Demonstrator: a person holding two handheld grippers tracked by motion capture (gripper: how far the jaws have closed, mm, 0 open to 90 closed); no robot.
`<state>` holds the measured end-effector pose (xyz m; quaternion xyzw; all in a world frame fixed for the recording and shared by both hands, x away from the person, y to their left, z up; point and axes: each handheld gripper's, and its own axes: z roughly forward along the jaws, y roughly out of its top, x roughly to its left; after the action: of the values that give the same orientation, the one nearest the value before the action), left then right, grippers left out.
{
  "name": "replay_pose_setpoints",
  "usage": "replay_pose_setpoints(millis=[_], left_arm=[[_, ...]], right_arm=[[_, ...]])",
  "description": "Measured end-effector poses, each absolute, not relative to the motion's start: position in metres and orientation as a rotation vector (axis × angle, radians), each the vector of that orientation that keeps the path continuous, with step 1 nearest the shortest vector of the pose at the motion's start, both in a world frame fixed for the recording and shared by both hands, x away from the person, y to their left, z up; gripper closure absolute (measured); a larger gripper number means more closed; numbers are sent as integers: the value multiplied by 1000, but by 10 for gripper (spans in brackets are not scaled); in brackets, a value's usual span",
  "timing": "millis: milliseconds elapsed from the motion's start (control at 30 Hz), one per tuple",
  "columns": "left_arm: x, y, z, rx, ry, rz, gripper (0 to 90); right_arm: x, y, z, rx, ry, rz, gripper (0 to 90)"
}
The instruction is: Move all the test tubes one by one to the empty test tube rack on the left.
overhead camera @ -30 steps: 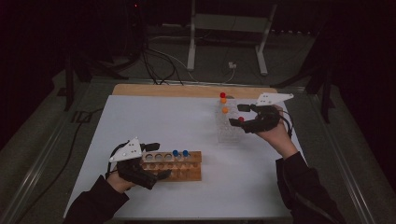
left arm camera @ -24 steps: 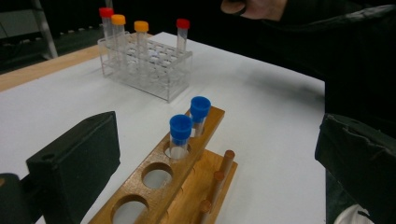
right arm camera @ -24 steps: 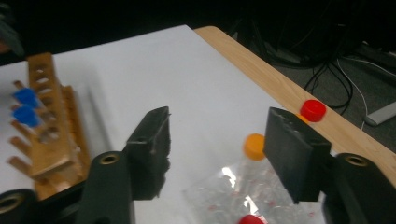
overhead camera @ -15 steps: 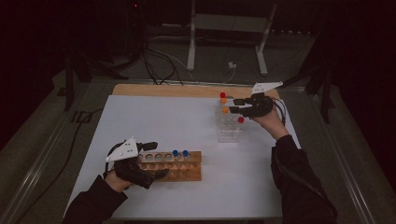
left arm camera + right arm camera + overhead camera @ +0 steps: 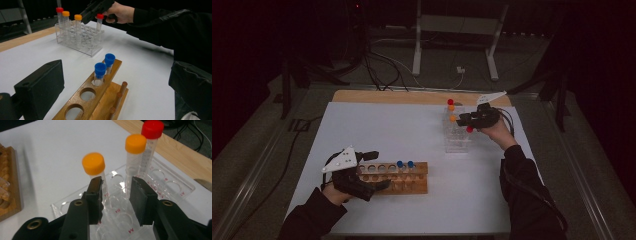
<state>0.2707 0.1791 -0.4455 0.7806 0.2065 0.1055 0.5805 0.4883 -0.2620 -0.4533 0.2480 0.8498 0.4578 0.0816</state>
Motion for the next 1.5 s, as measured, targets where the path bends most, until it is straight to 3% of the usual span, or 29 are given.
replay_pose_setpoints(millis=[567,833,1100,1500], left_arm=[[272,182,-445,1820,490,250,10],[272,182,-445,1820,487,259,10],[272,182,-445,1826,486,256,10],[272,182,-445,1832,486,255,10]], right_arm=[[491,-261,-428,669,2624,1297,662],[487,-247,-420,632,2706,1208,588],[492,-232,-416,613,2752,1081,577],[494,-215,-411,593,2741,1002,697]])
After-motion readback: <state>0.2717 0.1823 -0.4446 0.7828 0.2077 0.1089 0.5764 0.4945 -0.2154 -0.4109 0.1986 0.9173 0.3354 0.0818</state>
